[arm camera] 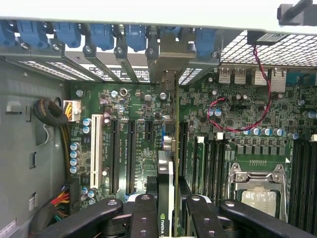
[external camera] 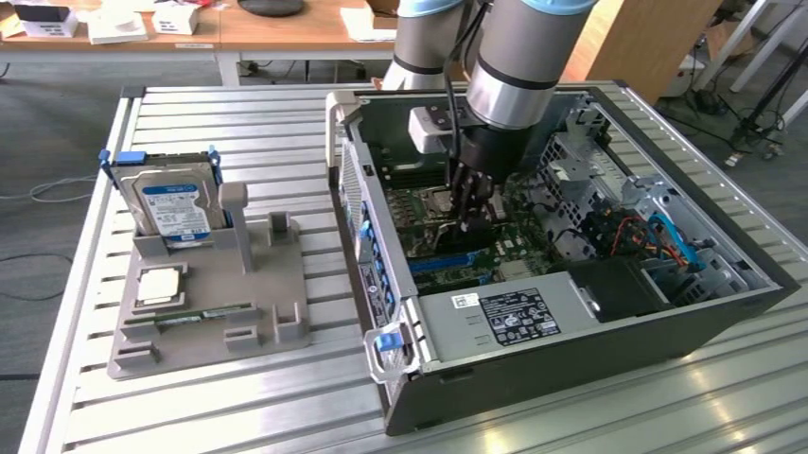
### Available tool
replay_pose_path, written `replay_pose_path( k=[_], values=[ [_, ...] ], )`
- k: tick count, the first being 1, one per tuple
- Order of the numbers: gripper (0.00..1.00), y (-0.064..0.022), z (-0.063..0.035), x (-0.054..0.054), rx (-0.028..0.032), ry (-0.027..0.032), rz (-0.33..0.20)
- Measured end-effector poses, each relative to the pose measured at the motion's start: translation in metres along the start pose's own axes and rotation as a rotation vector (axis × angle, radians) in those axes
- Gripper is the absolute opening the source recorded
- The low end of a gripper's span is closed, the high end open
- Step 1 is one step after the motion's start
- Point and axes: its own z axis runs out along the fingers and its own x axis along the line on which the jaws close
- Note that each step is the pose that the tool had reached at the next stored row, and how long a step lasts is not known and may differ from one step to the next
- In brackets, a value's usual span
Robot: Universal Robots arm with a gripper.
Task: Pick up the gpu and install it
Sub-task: 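Insert the gpu into the slot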
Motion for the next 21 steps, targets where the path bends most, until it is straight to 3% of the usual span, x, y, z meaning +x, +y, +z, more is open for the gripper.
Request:
replay_pose_path(
  k=[16,21],
  values=[
    [0.27,-0.0015,0.0,0.0,0.0001,-0.0001,0.0],
    [0.27,-0.0014,0.0,0.0,0.0031,-0.0017,0.0]
  ],
)
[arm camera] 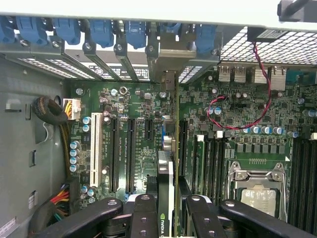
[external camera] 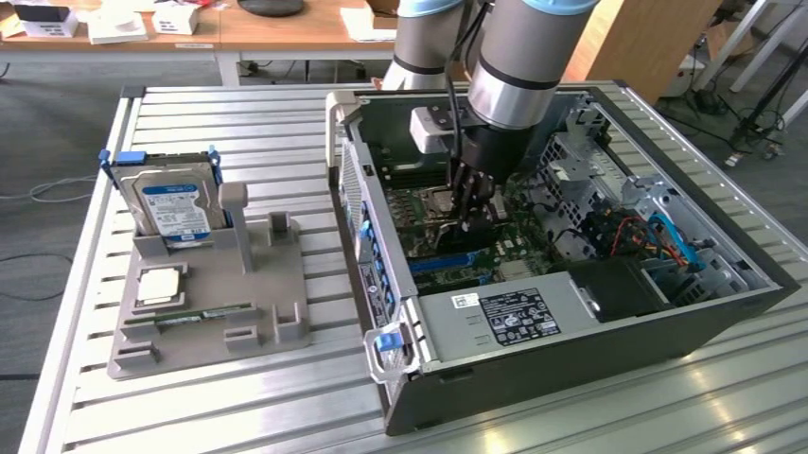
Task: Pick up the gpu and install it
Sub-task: 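Insert the gpu into the slot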
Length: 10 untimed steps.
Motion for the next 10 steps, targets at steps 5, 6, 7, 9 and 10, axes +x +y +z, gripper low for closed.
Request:
replay_pose_path(
  k=[5,6,7,9,10],
  values=[
    [0.27,0.0001,0.0,0.0,0.0006,0.0,0.0],
    [0.27,0.0001,0.0,0.0,0.0007,0.0,0.0],
    [0.27,0.0002,0.0,0.0,0.0008,0.0,0.0],
    [0.27,0.0003,0.0,0.0,0.0018,0.0,0.0],
    [0.27,0.0003,0.0,0.0,0.0021,0.0,0.0]
  ],
)
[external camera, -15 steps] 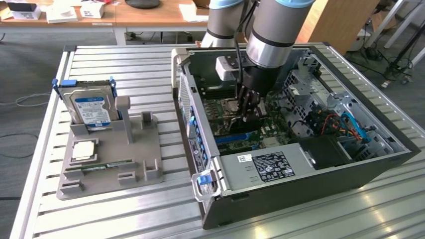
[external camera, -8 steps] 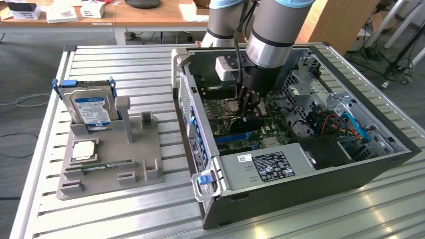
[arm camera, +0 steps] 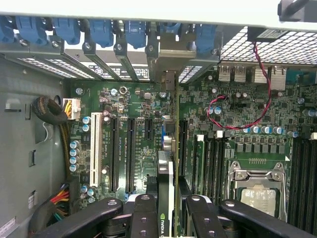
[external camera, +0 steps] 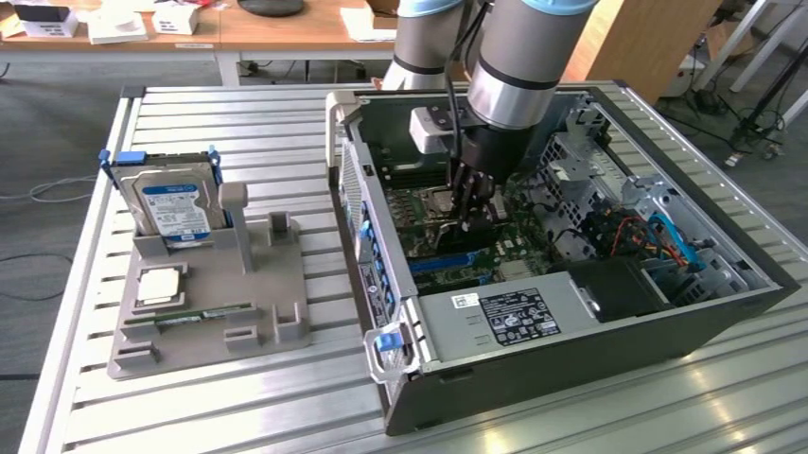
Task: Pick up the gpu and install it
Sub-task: 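Insert the gpu into the slot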
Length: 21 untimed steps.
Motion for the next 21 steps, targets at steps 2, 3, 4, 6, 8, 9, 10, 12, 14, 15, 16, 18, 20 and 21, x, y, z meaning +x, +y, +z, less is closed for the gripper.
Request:
replay_pose_path(
  k=[2,3,4,6,8,9,10,12,14,15,16,18,20,21],
  values=[
    [0.27,0.0002,0.0,0.0,0.001,-0.0001,0.0],
    [0.27,0.0004,-0.0001,0.0,0.0022,-0.0006,0.0],
    [0.27,0.0004,0.0,0.0,0.0033,-0.0011,0.0],
    [0.27,0.0004,0.0001,0.0,0.0045,-0.0015,0.0],
    [0.27,0.0005,0.0,0.0,0.0056,-0.0016,0.0],
    [0.27,0.0005,0.0,0.0,0.0056,-0.0016,0.0],
    [0.27,0.0005,0.0,0.0,0.0056,-0.0016,0.0],
    [0.27,0.0007,0.0,0.0,0.0056,-0.0016,0.0],
    [0.27,0.0009,0.0,0.0,0.0056,-0.0016,0.0],
    [0.27,0.0009,0.0,0.0,0.0056,-0.0016,0.0],
    [0.27,0.0009,0.0,0.0,0.0056,-0.0016,0.0],
    [0.27,0.0011,0.0,0.0,0.0056,-0.0016,0.0],
    [0.27,0.0017,0.0,0.0,0.0056,-0.0016,0.0],
    [0.27,0.002,0.0,0.0,0.0056,-0.0016,0.0]
  ],
)
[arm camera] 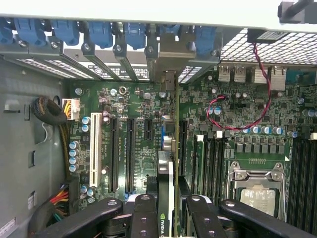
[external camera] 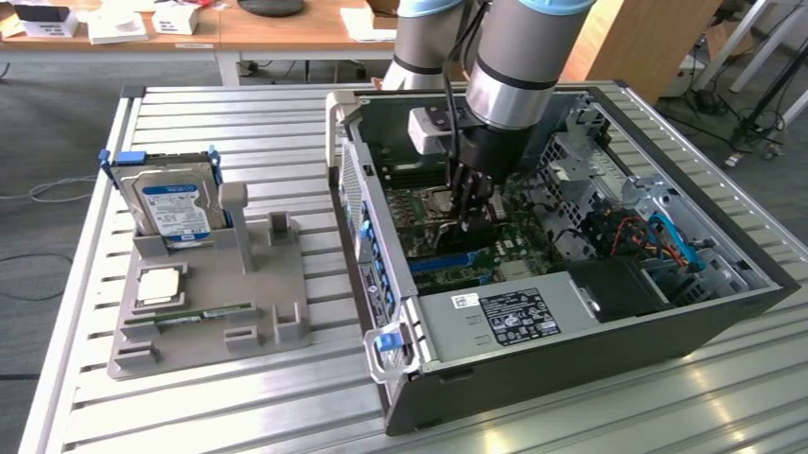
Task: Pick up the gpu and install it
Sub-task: 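Insert the gpu into the slot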
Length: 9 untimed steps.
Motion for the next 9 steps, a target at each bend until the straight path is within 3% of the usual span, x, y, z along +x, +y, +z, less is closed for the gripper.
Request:
replay_pose_path(
  k=[9],
  values=[
    [0.27,0.0018,0.0,0.0,0.0002,0.0,0.0]
  ],
)
